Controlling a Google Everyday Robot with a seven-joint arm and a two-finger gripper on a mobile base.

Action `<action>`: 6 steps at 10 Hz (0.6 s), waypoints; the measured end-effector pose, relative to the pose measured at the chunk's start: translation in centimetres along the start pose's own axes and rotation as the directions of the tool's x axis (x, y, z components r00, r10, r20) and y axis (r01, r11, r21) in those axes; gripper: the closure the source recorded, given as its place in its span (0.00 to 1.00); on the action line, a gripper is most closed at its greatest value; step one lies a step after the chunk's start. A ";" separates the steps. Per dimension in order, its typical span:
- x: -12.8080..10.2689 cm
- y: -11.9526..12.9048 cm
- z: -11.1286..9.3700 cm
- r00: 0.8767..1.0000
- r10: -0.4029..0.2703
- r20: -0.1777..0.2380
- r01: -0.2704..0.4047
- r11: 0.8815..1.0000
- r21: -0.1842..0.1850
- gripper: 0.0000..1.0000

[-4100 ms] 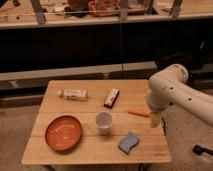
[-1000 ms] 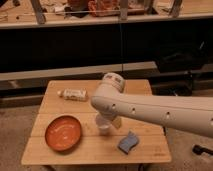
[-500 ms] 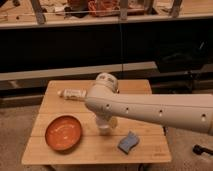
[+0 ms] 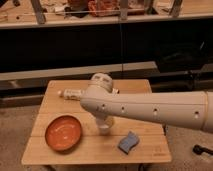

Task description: Pick up the ceramic bowl

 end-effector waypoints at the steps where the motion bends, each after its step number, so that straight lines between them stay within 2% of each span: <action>1: -0.2 -0.4 0.1 1.000 -0.015 0.000 0.015 1.000 0.005 0.20; 6: -0.8 -1.6 0.6 0.995 -0.098 0.009 0.098 0.995 0.024 0.20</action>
